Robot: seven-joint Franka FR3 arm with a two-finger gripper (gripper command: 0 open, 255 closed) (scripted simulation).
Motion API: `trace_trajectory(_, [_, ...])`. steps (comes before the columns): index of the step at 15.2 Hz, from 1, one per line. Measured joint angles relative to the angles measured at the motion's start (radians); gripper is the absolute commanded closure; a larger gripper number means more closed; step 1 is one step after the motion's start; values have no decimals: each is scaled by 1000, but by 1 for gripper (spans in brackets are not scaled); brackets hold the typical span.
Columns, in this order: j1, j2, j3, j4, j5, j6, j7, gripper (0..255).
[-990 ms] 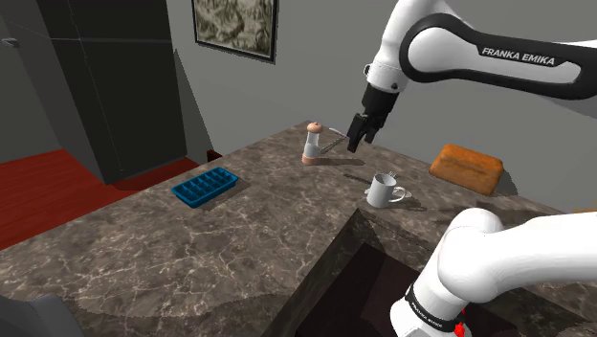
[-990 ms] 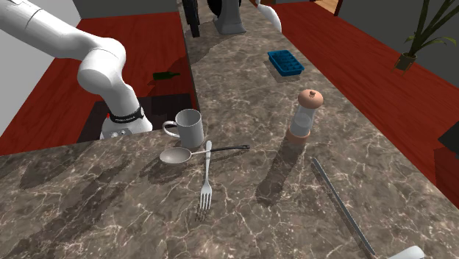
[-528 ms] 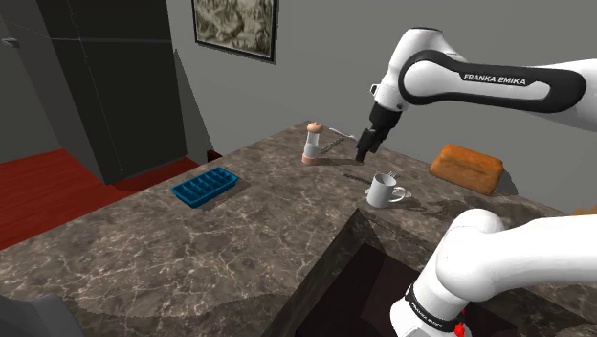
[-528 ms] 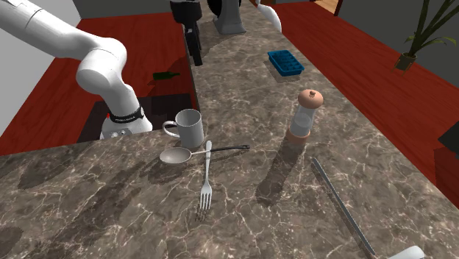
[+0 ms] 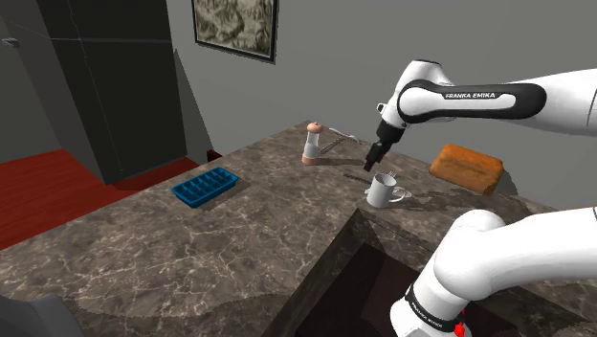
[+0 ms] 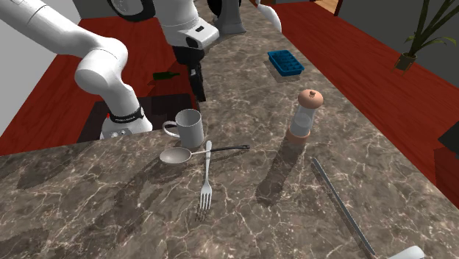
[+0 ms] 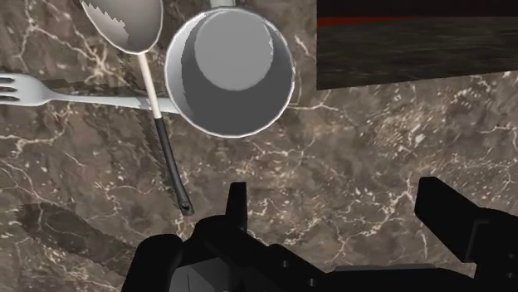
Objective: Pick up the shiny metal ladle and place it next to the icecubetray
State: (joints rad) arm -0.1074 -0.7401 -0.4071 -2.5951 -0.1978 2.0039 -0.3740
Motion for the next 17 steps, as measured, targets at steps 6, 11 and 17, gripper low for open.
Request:
trace_trajectory(6, [10, 149, -181, 8, -19, 154, -174, 0])
trace_trajectory(11, [81, 331, -358, 55, 44, 293, -351, 0])
trace_trajectory(17, [138, 431, -439, 55, 113, 385, -438, 0])
